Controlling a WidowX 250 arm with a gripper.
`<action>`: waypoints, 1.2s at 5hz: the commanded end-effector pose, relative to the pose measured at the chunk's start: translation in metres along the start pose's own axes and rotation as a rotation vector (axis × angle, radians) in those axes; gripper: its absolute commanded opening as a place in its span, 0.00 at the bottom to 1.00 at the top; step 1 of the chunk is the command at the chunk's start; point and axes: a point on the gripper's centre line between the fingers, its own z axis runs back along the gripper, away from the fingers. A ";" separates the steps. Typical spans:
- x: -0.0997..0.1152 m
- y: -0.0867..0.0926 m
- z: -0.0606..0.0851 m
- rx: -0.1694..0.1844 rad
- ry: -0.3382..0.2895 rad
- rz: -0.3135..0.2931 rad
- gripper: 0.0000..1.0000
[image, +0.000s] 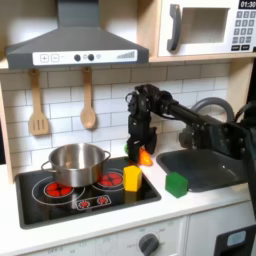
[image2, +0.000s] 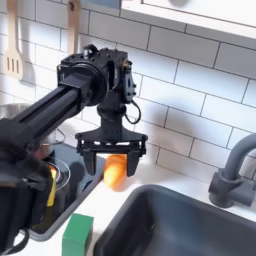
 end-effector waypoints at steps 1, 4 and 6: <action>-0.001 0.003 -0.006 0.015 0.016 -0.004 1.00; -0.001 0.003 -0.006 0.013 0.006 -0.011 0.00; 0.000 0.001 -0.005 0.003 0.001 -0.009 0.00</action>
